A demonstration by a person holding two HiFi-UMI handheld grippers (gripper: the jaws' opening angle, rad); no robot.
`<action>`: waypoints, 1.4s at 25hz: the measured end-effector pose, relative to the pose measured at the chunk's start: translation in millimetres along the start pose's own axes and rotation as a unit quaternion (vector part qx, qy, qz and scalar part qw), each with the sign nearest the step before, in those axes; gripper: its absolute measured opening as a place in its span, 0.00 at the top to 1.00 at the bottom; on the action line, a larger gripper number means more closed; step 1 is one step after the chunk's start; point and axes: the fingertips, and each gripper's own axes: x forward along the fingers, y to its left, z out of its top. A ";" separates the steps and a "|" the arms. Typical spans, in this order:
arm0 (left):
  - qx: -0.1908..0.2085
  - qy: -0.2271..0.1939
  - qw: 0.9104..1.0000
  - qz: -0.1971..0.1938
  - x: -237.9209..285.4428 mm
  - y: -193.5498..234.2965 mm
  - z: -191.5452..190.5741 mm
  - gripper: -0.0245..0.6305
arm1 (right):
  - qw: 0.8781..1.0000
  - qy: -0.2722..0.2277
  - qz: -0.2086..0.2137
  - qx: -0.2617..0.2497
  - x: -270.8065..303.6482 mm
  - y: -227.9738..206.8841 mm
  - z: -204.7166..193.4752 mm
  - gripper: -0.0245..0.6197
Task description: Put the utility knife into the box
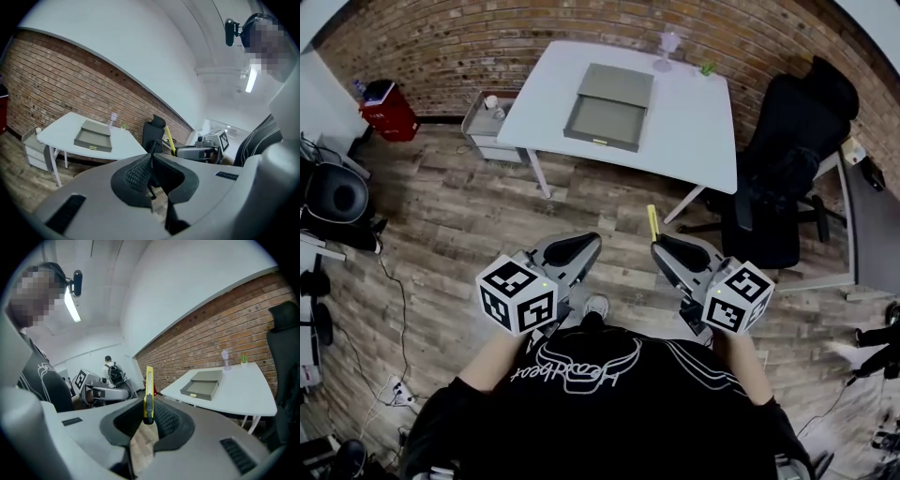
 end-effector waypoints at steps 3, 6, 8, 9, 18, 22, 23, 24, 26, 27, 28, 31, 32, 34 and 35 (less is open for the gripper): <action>-0.005 -0.013 1.000 0.007 1.0 34.4 22.2 0.91 | 1.000 0.001 -0.004 -0.015 27.4 -16.0 24.6 0.86; -0.007 -0.015 1.000 0.004 4.6 54.0 33.1 0.91 | 0.999 0.001 -0.023 -0.026 43.8 -32.9 35.9 0.86; -0.003 -0.011 1.000 0.002 7.1 62.5 37.4 0.91 | 0.999 0.000 -0.037 -0.026 48.9 -44.2 39.1 0.86; -0.001 -0.010 1.000 0.001 8.3 65.6 40.2 0.91 | 0.999 0.001 -0.043 -0.025 49.9 -49.1 40.0 0.86; 0.013 -0.015 1.000 0.009 20.1 80.6 57.4 0.91 | 0.997 0.006 -0.062 -0.038 62.1 -83.4 48.6 0.86; 0.005 -0.007 1.000 0.017 29.3 93.1 58.4 0.91 | 0.998 0.012 -0.058 -0.037 77.6 -98.3 53.3 0.86; 0.005 -0.005 1.000 0.019 32.7 96.7 59.9 0.91 | 0.998 0.016 -0.057 -0.038 81.6 -102.7 54.0 0.86; 0.004 -0.004 1.000 0.021 36.8 100.4 61.8 0.91 | 0.997 0.021 -0.056 -0.041 85.7 -108.0 54.3 0.86; 0.000 -0.002 1.000 0.024 46.7 108.4 65.2 0.91 | 0.997 0.032 -0.056 -0.045 94.2 -121.0 54.8 0.86; -0.003 0.000 1.000 0.025 52.4 113.4 66.4 0.91 | 0.997 0.037 -0.055 -0.045 99.1 -128.6 55.5 0.86; -0.005 0.003 1.000 0.027 58.2 119.3 67.5 0.91 | 0.997 0.041 -0.053 -0.044 104.7 -136.7 56.6 0.86; -0.016 0.011 0.999 0.042 74.4 142.4 73.9 0.91 | 0.997 0.054 -0.040 -0.034 126.2 -161.3 61.1 0.86; -0.021 0.012 0.999 0.048 80.5 150.9 78.1 0.91 | 0.997 0.058 -0.036 -0.029 134.0 -170.4 63.2 0.86; -0.029 0.012 0.998 0.057 94.7 167.9 88.5 0.91 | 0.997 0.068 -0.029 -0.024 149.9 -190.9 68.2 0.86; -0.032 0.011 0.998 0.061 101.7 176.6 93.8 0.91 | 0.997 0.073 -0.027 -0.023 158.6 -201.1 70.6 0.86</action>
